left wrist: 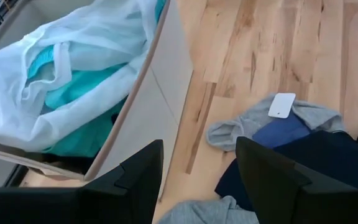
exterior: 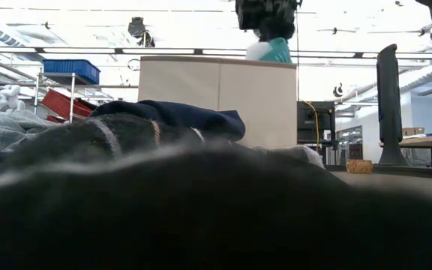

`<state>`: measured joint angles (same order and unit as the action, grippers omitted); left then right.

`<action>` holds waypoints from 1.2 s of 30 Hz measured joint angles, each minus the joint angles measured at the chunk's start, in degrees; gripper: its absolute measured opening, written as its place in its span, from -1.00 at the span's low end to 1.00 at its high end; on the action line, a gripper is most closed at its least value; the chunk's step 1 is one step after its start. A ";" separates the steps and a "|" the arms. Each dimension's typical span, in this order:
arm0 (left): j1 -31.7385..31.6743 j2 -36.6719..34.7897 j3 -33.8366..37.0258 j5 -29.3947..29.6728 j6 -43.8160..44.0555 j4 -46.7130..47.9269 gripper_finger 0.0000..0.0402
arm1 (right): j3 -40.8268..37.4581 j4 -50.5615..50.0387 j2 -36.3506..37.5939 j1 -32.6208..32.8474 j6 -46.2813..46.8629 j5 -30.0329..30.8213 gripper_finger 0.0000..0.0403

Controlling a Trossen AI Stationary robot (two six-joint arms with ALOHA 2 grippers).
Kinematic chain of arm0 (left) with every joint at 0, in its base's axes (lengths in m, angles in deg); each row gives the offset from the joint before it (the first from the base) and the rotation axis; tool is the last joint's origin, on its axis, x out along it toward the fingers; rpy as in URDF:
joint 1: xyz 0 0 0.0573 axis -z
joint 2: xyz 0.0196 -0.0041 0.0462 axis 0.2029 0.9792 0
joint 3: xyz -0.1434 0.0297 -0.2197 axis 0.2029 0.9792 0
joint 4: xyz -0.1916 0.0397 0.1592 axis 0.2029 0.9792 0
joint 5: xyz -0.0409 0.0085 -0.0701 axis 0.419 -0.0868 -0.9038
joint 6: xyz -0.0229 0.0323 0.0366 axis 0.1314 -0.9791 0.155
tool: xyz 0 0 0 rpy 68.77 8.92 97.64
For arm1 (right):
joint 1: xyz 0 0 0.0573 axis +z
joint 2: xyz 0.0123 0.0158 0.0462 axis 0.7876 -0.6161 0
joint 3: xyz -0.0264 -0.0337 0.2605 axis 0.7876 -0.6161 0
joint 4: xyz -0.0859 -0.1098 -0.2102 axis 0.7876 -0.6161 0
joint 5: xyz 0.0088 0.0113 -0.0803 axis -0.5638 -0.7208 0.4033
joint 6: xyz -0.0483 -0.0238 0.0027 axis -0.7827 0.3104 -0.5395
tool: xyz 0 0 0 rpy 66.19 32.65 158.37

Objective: Sort clothes
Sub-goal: Put the light blue shorts into the laundry bin

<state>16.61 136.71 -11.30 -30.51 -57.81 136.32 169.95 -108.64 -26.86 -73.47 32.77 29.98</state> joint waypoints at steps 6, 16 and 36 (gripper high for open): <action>0.00 0.00 0.00 -0.03 0.07 -0.08 0.06 | 0.00 21.36 0.09 0.28 0.99 1.23 -1.00; 0.11 0.00 0.00 -0.25 3.06 2.96 0.06 | 0.02 42.15 -6.09 -1.54 5.02 8.91 -1.00; -3.33 -8.09 0.00 3.74 -3.64 5.31 0.06 | 0.09 33.86 -23.08 -3.77 6.65 17.51 -1.00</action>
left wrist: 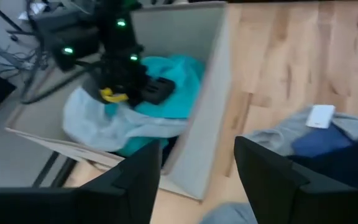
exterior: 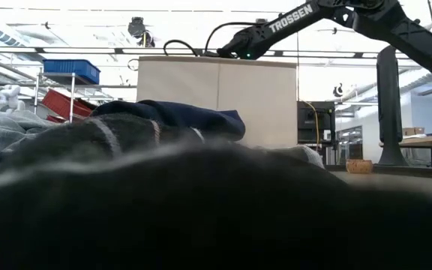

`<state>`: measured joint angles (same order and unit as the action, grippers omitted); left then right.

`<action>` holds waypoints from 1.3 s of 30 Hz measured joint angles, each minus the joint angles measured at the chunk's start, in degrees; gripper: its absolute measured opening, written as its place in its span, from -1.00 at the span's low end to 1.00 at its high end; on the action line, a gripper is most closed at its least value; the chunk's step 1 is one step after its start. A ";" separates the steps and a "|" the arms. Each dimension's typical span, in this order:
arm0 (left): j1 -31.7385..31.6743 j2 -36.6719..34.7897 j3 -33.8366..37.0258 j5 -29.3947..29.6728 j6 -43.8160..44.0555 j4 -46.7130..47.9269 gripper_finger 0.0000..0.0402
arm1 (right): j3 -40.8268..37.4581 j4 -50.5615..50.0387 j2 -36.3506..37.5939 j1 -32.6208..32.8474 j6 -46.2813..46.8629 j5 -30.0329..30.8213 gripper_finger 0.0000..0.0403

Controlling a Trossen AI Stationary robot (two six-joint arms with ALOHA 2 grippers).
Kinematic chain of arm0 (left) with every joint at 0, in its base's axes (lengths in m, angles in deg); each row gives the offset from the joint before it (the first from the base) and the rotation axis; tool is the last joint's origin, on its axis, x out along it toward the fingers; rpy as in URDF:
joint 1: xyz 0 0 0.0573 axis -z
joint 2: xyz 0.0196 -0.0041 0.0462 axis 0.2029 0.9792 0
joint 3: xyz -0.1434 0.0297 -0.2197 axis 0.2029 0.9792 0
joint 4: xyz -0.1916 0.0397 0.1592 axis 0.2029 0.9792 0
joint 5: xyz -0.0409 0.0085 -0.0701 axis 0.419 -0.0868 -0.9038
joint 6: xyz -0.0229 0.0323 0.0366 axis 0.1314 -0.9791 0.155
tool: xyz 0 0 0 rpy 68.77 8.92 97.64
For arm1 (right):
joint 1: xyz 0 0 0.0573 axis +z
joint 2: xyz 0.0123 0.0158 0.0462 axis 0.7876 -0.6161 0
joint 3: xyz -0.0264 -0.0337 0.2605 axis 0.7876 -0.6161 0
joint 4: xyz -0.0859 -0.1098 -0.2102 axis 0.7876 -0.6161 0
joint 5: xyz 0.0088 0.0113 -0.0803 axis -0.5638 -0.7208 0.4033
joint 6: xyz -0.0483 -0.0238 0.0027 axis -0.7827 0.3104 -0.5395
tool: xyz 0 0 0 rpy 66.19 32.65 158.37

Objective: Sort clothes
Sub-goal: Put the light blue shorts into the laundry bin, then put the gray shirt into the laundry bin

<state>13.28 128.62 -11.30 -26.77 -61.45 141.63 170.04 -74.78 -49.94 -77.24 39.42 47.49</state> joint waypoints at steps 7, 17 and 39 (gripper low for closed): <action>-5.17 -2.01 0.00 -4.69 -10.48 -2.32 0.06 | -0.02 -5.26 0.02 0.22 -0.67 -4.46 -0.77; -13.43 -3.52 0.00 -13.71 -26.34 -14.08 0.06 | -0.28 -6.82 5.55 1.17 -5.08 -3.94 -0.15; -14.75 -2.85 23.19 -31.35 -21.99 -36.42 0.06 | -0.11 -21.51 33.70 9.21 1.71 -4.59 0.04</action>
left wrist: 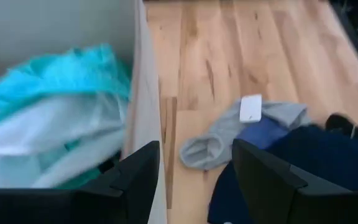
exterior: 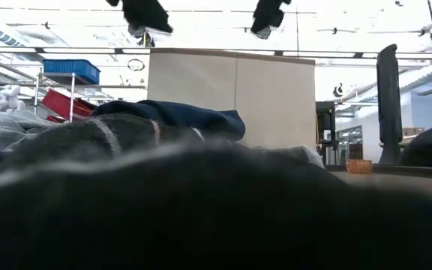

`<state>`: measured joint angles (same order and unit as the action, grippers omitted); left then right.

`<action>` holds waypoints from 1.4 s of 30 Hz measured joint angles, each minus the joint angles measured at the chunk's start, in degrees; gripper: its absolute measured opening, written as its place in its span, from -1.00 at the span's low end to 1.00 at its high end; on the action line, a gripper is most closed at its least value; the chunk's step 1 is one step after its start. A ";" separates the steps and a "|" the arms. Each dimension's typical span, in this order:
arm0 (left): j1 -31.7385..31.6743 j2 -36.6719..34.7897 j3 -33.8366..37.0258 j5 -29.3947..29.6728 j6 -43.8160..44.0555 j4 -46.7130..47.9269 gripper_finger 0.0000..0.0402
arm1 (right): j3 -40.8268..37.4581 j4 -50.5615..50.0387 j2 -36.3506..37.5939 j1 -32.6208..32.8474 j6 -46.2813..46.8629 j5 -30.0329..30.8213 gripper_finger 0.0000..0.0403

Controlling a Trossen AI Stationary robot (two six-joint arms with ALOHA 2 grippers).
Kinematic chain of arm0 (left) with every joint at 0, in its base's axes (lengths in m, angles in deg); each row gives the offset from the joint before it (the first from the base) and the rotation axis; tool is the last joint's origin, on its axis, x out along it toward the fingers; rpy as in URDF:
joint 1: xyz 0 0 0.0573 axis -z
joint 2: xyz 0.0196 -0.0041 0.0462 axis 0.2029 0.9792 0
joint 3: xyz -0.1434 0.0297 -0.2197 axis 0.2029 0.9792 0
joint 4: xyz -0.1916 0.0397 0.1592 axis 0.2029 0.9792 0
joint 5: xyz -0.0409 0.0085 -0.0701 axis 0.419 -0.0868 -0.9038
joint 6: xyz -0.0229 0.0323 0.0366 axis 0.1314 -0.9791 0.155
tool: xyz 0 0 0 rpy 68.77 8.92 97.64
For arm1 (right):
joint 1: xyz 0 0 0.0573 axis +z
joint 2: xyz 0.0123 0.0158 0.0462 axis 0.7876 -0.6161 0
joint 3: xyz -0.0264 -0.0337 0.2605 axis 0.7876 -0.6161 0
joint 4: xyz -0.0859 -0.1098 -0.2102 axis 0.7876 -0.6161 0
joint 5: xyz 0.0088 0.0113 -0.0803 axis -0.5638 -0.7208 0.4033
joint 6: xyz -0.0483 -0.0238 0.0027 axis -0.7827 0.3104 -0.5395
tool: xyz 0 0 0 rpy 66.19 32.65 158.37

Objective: Sort clothes
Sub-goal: Put the gray shirt into the laundry bin

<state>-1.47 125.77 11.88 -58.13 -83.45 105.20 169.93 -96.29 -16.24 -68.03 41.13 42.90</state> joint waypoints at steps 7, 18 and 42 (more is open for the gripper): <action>-1.65 0.49 7.40 3.35 -0.93 -4.37 0.06 | 0.00 -2.34 3.51 7.71 5.38 -0.03 0.04; -10.39 0.67 8.44 6.69 -2.86 -4.56 0.06 | -8.90 6.69 3.35 21.71 7.44 0.59 0.04; 5.76 0.01 7.79 -5.39 19.37 -4.62 0.06 | -51.06 55.41 3.41 32.45 19.08 0.19 0.04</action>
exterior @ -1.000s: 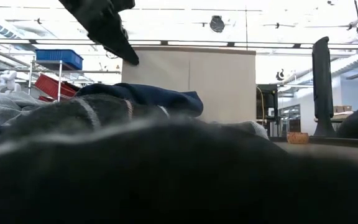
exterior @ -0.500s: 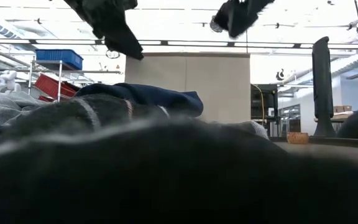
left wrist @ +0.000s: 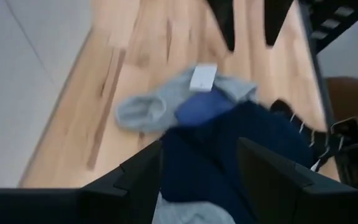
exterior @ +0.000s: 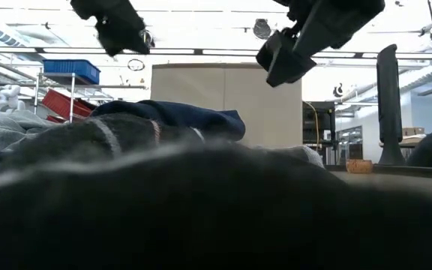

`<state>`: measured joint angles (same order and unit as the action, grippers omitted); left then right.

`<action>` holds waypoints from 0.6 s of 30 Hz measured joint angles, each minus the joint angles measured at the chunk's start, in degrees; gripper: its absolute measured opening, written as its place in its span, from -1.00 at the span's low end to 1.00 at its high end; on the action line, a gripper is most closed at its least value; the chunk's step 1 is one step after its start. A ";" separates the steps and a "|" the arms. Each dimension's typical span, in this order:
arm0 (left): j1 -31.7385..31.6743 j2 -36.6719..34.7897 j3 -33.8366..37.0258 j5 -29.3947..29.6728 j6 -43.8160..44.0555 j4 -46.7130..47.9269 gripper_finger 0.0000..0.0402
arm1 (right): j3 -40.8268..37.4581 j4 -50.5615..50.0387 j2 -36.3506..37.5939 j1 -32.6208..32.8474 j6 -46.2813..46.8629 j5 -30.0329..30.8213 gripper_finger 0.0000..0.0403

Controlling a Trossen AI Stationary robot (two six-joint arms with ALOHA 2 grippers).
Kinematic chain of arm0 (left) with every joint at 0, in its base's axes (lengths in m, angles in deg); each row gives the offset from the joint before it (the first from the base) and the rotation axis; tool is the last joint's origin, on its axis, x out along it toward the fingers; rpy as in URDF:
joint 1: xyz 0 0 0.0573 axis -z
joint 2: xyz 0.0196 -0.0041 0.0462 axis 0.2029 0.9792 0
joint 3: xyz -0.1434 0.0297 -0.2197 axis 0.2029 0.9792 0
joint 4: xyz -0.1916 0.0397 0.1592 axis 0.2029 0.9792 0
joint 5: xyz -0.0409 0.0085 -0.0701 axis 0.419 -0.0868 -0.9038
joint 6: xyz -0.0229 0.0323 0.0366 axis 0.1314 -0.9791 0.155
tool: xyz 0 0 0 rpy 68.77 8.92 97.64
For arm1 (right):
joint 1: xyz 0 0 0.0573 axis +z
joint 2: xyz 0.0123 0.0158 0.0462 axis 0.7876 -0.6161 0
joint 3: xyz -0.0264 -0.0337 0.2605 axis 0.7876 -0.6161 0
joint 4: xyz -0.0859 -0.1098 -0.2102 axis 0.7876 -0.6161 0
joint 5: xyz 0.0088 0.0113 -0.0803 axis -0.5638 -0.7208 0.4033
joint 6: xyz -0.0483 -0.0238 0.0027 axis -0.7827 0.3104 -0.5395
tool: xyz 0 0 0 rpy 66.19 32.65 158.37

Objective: Sort clothes
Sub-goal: Put the gray shirt into the laundry bin

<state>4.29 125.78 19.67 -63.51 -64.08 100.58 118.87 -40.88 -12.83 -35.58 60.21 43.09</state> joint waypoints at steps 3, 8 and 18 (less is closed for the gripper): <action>1.55 1.88 0.00 1.89 3.60 2.96 0.06 | -0.91 0.56 -0.21 -0.02 1.47 0.09 0.04; 2.38 4.72 0.00 6.87 12.00 12.22 0.06 | -1.32 0.61 -0.24 -0.02 2.26 0.28 0.04; 2.53 13.06 0.00 7.24 20.94 17.43 0.06 | -1.31 0.85 -0.24 -0.04 1.91 0.26 0.04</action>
<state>6.82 138.84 19.67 -56.27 -43.14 118.01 117.56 -40.03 -13.07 -35.63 62.11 43.35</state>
